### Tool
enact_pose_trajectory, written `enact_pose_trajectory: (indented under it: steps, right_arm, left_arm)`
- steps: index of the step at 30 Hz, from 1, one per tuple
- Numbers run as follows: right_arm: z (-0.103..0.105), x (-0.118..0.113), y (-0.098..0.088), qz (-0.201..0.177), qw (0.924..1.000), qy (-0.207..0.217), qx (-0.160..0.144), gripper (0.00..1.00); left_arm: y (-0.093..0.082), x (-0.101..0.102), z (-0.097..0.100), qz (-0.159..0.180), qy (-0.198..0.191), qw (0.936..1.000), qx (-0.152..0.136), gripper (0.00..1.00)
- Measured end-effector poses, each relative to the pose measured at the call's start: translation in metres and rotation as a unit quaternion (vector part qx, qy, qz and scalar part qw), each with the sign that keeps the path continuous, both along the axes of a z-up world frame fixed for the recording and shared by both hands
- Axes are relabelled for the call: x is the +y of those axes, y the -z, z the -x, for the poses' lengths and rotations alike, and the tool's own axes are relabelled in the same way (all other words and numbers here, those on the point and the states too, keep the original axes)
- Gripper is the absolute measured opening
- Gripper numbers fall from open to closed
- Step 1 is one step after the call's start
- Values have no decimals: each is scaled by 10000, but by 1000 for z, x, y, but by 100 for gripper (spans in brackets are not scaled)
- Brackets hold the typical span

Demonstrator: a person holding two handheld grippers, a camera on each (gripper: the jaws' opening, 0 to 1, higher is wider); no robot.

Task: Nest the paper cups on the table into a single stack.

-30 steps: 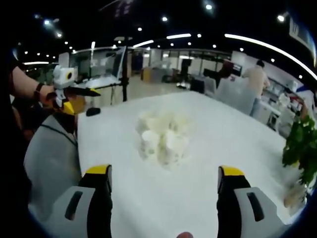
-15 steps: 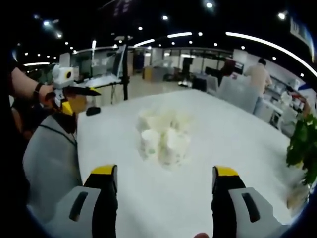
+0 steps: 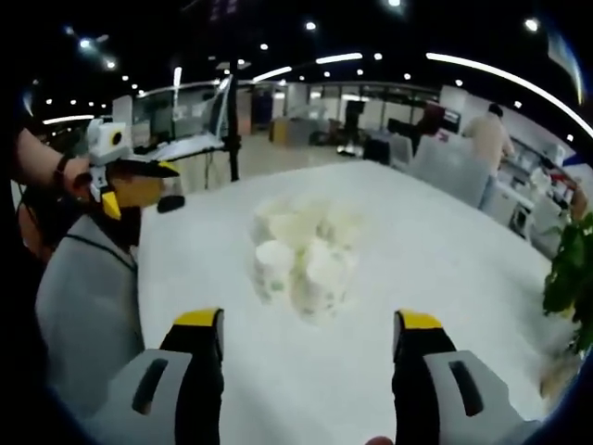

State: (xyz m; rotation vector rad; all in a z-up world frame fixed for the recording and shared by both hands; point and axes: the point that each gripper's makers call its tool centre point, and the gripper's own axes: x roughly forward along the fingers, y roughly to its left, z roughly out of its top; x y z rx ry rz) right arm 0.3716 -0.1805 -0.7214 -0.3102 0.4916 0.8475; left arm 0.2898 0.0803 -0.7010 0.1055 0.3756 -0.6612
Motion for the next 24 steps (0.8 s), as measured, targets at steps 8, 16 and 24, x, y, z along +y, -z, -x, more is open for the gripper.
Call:
enact_pose_trajectory:
  steps: [8,16,24]
  right_arm:
    - [-13,5,10,30,9999,-59,91,68]
    - [-26,10,21,150,9995,-246,153,62]
    - [-41,17,28,163,9992,-243,260,61]
  left_arm:
    - [2,-3,1,103,-64,9999,57,100]
    - [1,-8,0,92,-18,10000,32,100]
    - [-4,-4,0,105,-75,9999,-53,100]
